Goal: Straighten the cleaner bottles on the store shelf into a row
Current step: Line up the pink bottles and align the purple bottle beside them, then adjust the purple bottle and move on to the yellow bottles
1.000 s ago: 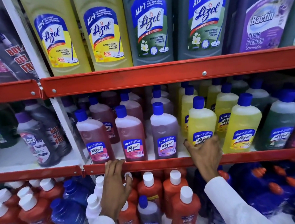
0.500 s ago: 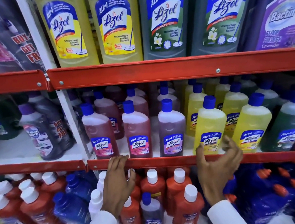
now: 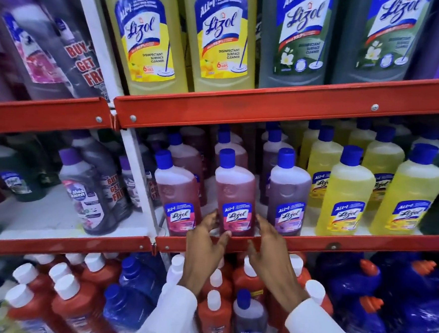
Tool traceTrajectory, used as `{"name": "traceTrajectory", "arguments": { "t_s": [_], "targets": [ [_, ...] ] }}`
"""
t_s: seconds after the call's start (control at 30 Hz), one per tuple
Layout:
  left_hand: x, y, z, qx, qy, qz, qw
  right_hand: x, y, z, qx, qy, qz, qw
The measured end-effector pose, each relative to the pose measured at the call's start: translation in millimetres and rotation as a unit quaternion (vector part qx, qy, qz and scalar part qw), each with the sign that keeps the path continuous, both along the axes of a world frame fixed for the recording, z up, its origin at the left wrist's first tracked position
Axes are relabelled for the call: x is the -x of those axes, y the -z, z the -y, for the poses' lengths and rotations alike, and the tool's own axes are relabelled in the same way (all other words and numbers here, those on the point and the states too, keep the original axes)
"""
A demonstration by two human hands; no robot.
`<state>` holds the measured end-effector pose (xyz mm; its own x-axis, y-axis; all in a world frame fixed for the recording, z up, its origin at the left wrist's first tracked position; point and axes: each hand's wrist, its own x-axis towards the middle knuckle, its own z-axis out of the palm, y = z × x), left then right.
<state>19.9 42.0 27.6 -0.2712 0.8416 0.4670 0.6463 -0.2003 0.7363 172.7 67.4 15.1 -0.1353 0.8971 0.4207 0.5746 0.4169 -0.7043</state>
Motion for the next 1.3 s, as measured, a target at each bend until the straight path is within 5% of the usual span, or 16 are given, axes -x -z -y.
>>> {"name": "traceTrajectory", "arguments": {
  "t_s": [0.7, 0.87, 1.0, 1.3],
  "targets": [
    [3.9, 11.0, -6.3, -0.012, 0.011, 0.047, 0.999, -8.5, -1.7, -12.1, 0.010, -0.029, 0.017, 0.999],
    [-17.6, 20.5, 9.3, -0.105, -0.079, 0.053, 0.990, -28.0, -0.5, 13.6, -0.068, 0.056, -0.154, 0.984],
    [-61.2, 26.5, 23.5, -0.151, -0.024, 0.027, 0.988, -61.6, -1.8, 18.3, -0.125, 0.153, -0.241, 0.950],
    [-104.5, 15.2, -15.2, -0.054, 0.022, -0.010, 0.998, -91.9, 5.7, -21.0, -0.038, 0.077, -0.080, 0.993]
  ]
}}
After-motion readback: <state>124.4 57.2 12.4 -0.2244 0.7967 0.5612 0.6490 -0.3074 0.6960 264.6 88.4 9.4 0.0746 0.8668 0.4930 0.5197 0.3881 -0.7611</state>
